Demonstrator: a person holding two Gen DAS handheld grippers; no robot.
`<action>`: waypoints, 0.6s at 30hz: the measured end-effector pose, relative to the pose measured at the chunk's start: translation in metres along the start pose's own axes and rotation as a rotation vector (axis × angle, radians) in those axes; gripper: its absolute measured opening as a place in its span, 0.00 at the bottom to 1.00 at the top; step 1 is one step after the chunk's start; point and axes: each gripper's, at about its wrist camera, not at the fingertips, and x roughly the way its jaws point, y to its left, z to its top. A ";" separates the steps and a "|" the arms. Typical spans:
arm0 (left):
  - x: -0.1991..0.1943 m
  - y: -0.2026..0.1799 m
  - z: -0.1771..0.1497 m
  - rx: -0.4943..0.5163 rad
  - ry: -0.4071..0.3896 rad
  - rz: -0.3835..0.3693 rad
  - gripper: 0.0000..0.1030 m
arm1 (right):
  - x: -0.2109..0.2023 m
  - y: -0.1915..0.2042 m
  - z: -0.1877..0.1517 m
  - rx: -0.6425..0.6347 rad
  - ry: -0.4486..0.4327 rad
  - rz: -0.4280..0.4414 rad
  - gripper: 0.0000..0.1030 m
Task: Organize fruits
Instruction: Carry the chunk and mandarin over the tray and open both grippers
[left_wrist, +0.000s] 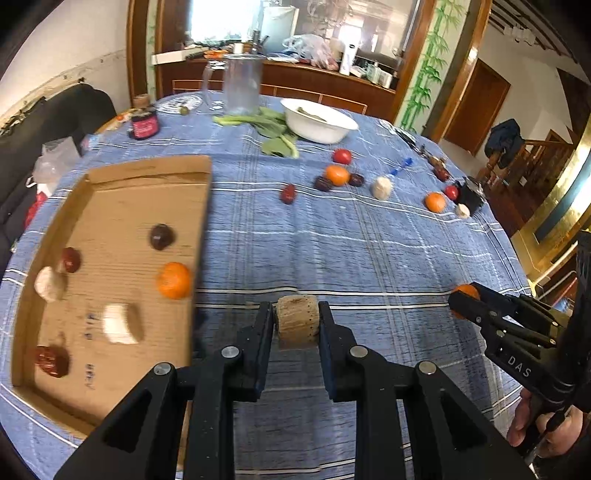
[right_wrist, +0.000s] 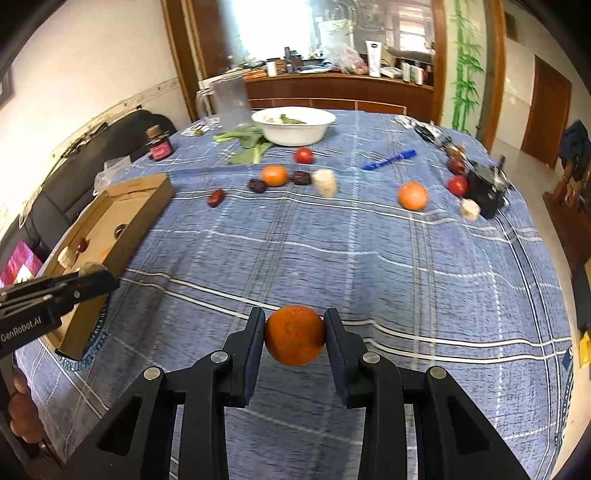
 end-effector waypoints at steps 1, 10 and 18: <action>-0.002 0.005 0.001 -0.009 -0.004 0.003 0.22 | 0.001 0.006 0.001 -0.007 0.000 0.005 0.34; -0.026 0.061 0.005 -0.081 -0.047 0.066 0.22 | 0.012 0.052 0.012 -0.061 0.013 0.047 0.34; -0.040 0.117 0.003 -0.141 -0.063 0.150 0.22 | 0.025 0.098 0.031 -0.124 0.009 0.105 0.34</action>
